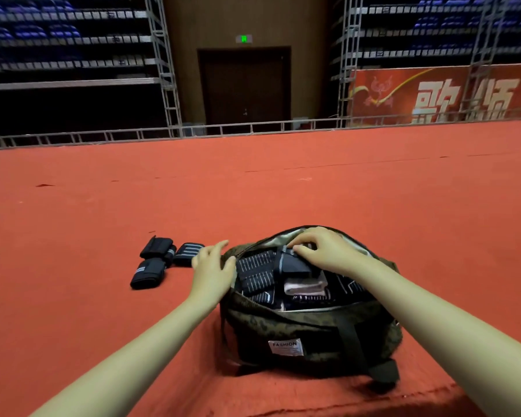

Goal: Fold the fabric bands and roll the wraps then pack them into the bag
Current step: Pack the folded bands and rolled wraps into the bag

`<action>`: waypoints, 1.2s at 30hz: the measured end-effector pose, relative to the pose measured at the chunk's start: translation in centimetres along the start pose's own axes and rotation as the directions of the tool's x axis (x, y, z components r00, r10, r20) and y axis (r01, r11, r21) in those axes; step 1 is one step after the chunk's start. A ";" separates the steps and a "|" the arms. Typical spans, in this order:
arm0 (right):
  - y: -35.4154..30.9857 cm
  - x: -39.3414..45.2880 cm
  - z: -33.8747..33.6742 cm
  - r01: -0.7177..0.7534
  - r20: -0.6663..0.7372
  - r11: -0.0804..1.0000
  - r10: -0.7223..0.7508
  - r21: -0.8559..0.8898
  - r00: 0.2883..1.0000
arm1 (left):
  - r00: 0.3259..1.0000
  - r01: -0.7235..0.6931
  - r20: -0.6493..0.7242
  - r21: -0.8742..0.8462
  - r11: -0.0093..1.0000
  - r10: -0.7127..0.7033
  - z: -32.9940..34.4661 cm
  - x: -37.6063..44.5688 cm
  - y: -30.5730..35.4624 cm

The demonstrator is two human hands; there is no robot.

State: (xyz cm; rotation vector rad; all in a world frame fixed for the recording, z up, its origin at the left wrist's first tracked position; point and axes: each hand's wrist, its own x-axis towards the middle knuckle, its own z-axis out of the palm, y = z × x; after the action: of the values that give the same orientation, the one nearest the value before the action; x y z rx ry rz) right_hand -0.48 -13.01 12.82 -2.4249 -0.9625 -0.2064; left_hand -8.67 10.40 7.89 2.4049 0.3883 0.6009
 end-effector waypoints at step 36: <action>-14.1 13.0 4.8 0.233 -0.194 0.942 -0.189 0.241 0.963 | 0.967 0.220 -0.072 -0.240 0.945 -0.244 -7.7 5.1 -11.1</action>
State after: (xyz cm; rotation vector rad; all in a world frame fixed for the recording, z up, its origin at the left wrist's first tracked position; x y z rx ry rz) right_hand -0.66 5.90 18.68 -2.0290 -1.0986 -0.3330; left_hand -9.63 24.78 7.87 2.0758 0.6022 0.6243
